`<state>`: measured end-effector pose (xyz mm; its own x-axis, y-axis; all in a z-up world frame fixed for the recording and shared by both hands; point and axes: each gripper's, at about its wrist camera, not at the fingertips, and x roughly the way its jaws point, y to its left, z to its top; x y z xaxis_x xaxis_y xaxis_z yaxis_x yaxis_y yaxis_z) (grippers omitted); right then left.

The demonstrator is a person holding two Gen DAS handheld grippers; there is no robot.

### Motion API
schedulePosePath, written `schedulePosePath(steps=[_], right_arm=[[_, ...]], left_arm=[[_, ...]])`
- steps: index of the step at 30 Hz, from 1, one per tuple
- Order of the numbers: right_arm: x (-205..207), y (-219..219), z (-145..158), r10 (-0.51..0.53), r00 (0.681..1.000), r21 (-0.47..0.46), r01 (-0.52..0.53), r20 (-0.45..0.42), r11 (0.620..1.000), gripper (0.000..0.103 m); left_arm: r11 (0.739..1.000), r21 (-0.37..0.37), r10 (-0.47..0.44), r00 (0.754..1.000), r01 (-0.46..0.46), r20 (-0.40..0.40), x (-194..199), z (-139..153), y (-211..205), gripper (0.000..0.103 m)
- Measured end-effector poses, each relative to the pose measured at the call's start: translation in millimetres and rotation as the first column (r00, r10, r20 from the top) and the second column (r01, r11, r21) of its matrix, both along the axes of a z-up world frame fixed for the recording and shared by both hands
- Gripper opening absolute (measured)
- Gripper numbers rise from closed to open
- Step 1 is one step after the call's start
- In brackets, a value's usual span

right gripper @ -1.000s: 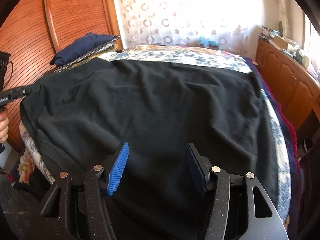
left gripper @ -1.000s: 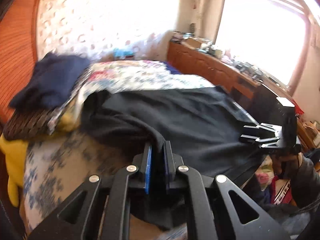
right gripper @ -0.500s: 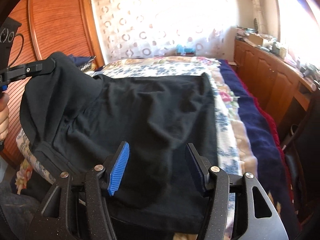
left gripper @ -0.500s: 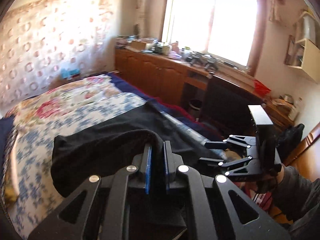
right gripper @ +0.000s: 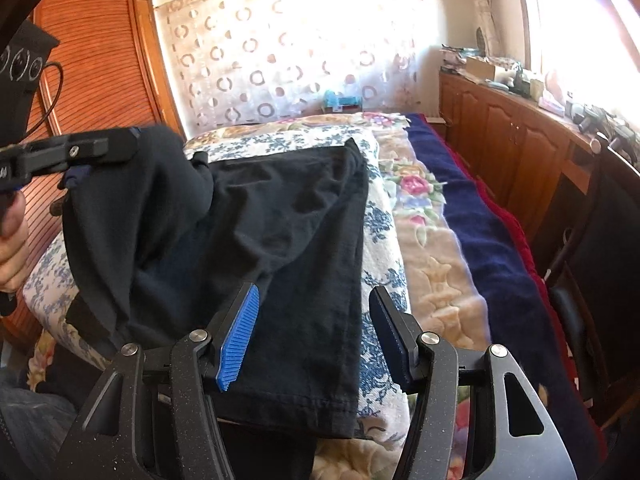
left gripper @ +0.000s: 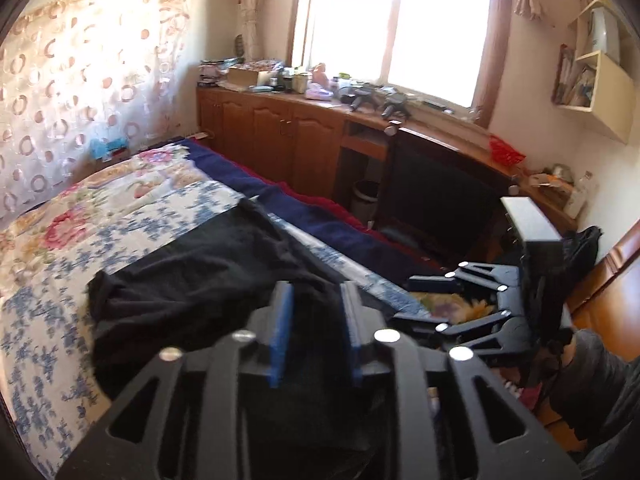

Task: Fold small clothes
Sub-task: 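Fold the lifted shirt part over onto the rest and open the left gripper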

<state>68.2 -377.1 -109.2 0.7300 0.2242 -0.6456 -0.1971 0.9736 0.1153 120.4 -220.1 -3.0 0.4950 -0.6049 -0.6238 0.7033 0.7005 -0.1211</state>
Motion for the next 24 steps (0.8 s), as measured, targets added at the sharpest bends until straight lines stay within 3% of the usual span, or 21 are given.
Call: schedulePosePath(steps=[3,10,24], right_arm=[[3,0,-3,-0.003,1.000,0.002,0.003,-0.008,1.000,0.059],[7,13,2,0.016,1.000,-0.009,-0.016,-0.001,1.000,0.059],[29,59,12,0.102,0.995,-0.049,-0.102,0.000,0.994,0.059]], left_arm=[[0.998,0.009,0.062,0.998,-0.063,0.026,-3,-1,16,0.037],[0.987,-0.054,0.155,0.987,-0.153,0.039,-6,0,62,0.038],[0.961,-0.030,0.277,0.961,-0.276,0.010,-18,-27,133,0.041]])
